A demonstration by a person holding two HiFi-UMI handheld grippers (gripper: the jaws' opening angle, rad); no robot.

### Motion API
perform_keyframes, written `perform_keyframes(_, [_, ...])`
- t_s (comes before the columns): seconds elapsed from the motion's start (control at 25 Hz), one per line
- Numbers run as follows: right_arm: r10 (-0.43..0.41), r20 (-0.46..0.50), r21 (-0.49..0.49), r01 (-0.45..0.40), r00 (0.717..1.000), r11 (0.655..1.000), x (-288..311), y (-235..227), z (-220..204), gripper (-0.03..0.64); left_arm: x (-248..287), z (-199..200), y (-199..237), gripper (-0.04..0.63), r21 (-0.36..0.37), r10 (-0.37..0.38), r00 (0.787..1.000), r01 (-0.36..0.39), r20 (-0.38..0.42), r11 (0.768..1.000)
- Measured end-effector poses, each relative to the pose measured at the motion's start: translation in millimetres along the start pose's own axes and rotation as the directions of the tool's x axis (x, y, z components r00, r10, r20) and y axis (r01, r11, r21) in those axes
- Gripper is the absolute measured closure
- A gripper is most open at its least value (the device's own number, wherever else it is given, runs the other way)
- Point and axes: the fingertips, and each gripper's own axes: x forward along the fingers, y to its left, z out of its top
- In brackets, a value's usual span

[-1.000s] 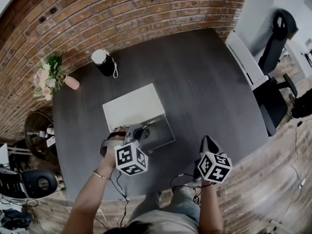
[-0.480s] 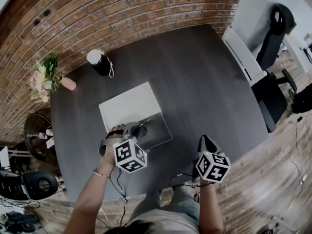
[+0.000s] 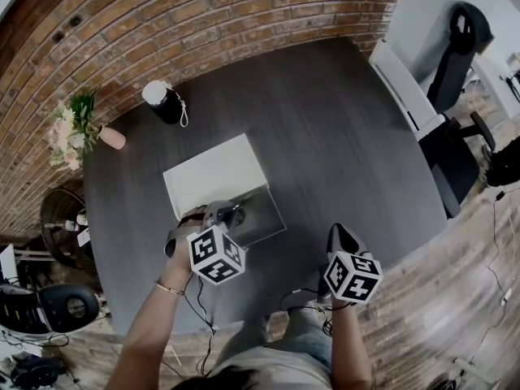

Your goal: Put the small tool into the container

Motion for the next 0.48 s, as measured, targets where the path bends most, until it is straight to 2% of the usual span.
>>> perform_keyframes(0.48, [-0.008, 0.011, 0.013, 0.008, 1.000, 1.000, 0, -6, 4, 0.615, 0, 4, -13, 0.568, -0.087, -0.102, 0.995, 0.101, 0.000, 0.991])
